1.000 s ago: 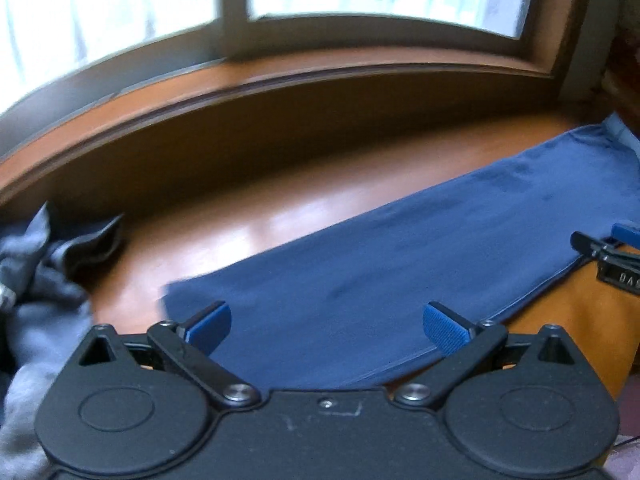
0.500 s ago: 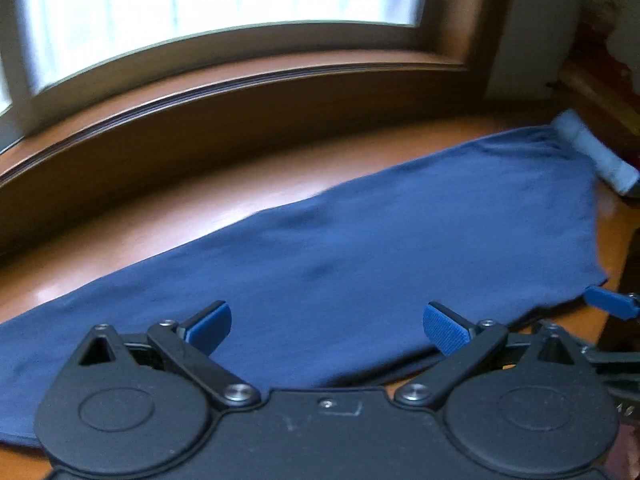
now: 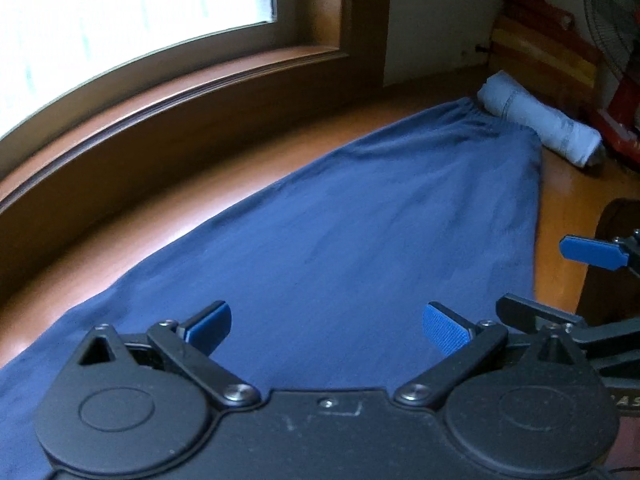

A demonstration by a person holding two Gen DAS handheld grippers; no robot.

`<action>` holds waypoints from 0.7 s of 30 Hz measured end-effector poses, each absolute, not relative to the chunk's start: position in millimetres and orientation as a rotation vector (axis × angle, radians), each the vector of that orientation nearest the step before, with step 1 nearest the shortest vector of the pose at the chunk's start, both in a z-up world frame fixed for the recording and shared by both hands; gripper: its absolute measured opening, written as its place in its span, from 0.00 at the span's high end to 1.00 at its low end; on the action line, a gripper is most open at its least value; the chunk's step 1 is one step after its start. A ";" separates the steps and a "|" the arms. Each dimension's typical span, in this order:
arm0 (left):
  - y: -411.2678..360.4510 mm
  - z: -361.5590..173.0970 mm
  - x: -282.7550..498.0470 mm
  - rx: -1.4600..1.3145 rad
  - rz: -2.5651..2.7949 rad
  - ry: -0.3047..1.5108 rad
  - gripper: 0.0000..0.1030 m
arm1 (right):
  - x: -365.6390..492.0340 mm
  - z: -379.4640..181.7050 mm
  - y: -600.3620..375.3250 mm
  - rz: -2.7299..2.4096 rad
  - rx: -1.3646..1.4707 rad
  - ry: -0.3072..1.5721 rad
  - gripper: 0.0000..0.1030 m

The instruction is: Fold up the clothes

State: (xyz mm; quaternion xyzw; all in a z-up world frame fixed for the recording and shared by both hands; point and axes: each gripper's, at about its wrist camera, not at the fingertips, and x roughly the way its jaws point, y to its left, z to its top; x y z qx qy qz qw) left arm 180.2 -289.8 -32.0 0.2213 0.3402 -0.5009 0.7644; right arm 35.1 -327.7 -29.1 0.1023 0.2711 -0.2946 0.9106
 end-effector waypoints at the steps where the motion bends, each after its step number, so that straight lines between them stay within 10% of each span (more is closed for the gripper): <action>1: -302.0 -33.6 179.1 0.477 -1.087 0.753 0.00 | 33.9 -28.6 -339.4 -0.594 0.215 0.557 0.14; 21: -481.7 -61.4 148.7 0.528 -1.144 0.877 0.00 | 17.4 -18.1 -521.9 -0.654 0.126 0.600 0.14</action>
